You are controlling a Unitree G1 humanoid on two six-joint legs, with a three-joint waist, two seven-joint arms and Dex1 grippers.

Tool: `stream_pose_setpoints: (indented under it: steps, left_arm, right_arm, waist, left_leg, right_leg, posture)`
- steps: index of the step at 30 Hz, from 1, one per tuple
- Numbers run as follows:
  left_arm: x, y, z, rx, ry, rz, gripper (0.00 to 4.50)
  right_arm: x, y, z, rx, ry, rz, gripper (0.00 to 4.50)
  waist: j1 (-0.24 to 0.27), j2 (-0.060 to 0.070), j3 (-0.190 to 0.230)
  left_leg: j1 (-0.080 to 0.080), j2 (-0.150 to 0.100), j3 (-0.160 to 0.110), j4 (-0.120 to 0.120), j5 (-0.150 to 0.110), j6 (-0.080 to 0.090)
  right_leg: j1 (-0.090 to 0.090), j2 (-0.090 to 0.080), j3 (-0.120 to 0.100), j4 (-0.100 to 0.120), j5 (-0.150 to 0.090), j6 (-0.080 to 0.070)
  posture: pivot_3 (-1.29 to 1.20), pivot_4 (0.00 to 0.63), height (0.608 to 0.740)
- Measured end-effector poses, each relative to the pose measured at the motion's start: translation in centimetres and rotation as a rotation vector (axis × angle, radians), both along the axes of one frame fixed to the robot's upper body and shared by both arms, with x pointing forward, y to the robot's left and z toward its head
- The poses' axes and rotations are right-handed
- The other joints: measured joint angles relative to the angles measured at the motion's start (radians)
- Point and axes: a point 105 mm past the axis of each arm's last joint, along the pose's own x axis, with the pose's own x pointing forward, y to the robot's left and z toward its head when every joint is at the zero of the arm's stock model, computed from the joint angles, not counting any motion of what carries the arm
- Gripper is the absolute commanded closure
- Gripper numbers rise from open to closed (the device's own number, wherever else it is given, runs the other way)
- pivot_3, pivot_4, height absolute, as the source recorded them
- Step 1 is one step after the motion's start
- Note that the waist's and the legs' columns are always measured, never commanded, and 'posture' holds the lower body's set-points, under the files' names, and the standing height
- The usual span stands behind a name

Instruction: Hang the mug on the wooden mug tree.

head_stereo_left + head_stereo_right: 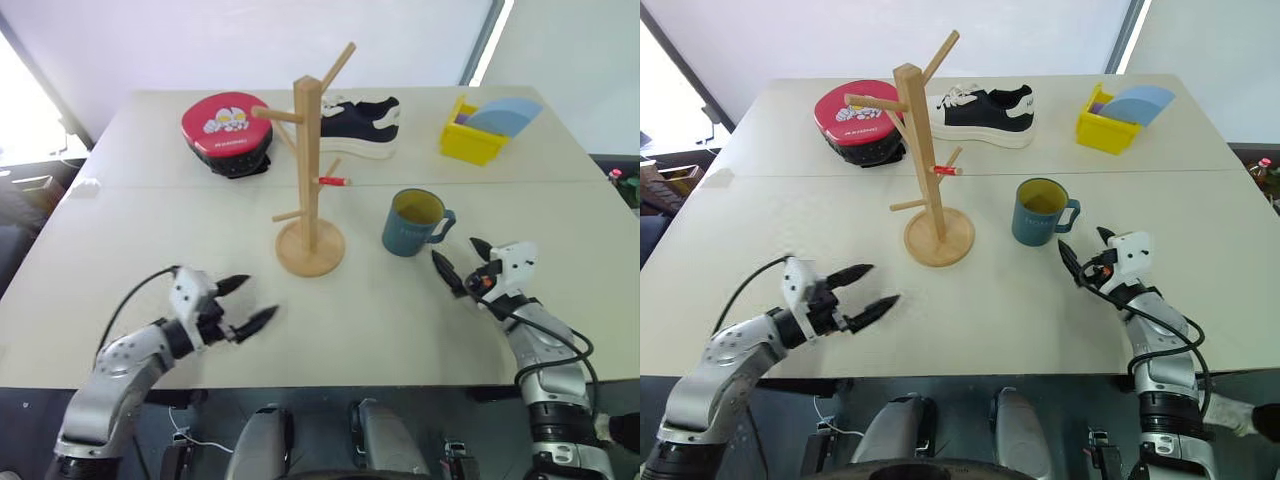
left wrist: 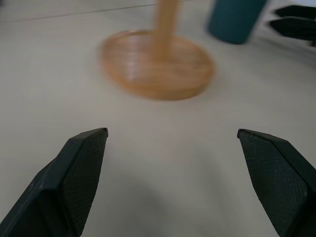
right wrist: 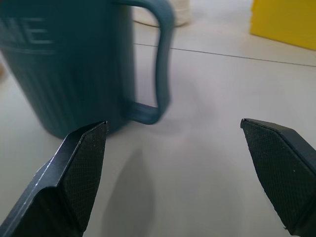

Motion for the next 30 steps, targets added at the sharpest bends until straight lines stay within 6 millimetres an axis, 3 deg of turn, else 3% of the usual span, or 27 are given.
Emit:
stream_pose_setpoints:
  steps: [3,6,30]
  left_arm:
    - [-0.7,-5.0,2.1,-0.006,-0.048,-0.226,0.00]
    - [-1.3,-7.0,3.3,-0.008,-0.097,-0.317,0.00]
    - [-0.9,-7.3,3.4,0.027,-0.103,-0.334,0.00]
  right_arm:
    - [0.6,-0.2,0.8,0.014,-0.030,-0.037,0.04]
    - [0.8,-0.1,1.2,0.015,-0.046,-0.039,0.04]
    - [3.5,-0.1,0.5,0.020,-0.050,-0.079,0.04]
  waist:
    - [0.002,0.001,0.001]
    - [-0.001,0.001,0.000]
    - [-0.002,0.001,0.001]
  left_leg:
    - [0.000,0.000,0.001,0.000,0.000,0.000]
    - [0.000,-0.001,0.001,-0.001,0.000,0.000]
    - [0.002,0.000,0.002,0.002,0.000,0.000]
  right_leg:
    - [0.000,0.000,0.000,-0.001,0.000,0.001]
    - [0.001,0.001,0.000,-0.001,0.000,0.001]
    - [0.002,0.006,0.000,0.001,0.002,0.004]
  posture:
    - [0.00,0.150,0.735]
    - [0.00,0.150,0.735]
    - [0.00,0.150,0.735]
